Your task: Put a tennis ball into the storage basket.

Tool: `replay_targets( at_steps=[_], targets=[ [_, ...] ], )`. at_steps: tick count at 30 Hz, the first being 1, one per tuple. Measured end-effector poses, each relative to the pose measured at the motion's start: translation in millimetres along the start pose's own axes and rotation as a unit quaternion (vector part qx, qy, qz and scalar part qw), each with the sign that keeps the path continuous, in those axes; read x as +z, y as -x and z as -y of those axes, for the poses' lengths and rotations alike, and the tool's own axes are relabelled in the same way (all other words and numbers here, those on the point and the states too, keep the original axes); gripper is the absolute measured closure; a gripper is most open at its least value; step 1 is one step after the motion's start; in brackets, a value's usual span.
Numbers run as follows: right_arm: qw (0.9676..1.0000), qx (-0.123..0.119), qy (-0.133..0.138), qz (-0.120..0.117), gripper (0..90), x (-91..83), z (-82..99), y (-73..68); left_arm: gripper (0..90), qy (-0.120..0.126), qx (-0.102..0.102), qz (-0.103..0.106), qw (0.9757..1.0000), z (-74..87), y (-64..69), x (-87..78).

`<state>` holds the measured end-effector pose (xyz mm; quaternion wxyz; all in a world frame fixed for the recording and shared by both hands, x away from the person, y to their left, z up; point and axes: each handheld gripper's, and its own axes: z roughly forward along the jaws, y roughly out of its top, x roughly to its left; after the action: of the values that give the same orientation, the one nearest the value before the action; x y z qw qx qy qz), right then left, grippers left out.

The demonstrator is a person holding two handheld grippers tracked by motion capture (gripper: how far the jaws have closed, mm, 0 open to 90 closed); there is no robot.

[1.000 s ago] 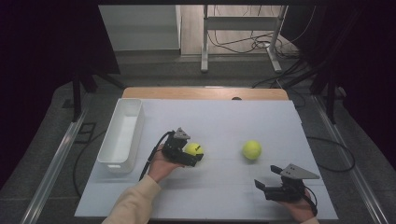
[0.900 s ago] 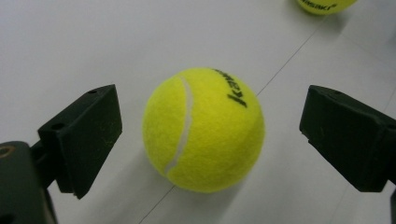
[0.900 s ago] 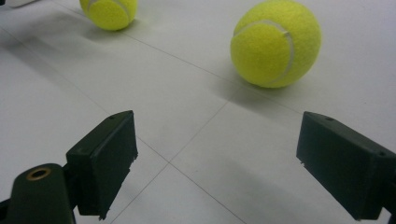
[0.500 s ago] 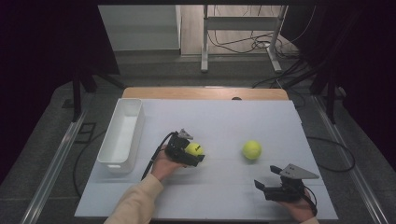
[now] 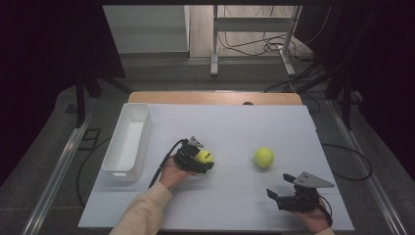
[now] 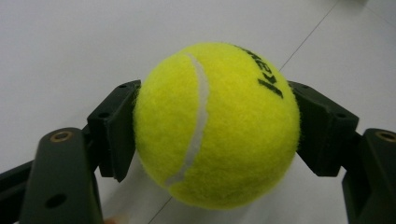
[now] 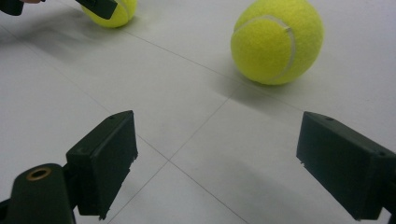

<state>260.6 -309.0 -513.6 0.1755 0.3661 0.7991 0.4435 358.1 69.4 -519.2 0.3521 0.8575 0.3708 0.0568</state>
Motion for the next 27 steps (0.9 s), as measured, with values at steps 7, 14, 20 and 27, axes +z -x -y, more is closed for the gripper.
replay_targets(
  at_steps=[7,14,20,27],
  targets=[
    [1.0,0.0,0.002,0.001,12.8,-0.8,-0.2,0.9,26.1,0.012,0.004,-0.004,0.9999,0.2,0.8,-6.1],
    [1.0,0.0,0.002,0.001,12.8,-0.2,0.1,1.0,26.1,0.03,0.006,0.001,0.9995,-0.1,2.0,-16.8],
    [1.0,0.0,0.002,0.001,12.9,-0.2,-0.6,1.6,26.1,0.043,0.009,0.002,0.999,0.0,5.9,-25.1],
    [1.0,0.0,0.001,0.001,13.0,-0.1,-0.3,1.7,26.0,0.064,0.01,-0.002,0.9979,1.5,9.1,-35.7]
  ],
)
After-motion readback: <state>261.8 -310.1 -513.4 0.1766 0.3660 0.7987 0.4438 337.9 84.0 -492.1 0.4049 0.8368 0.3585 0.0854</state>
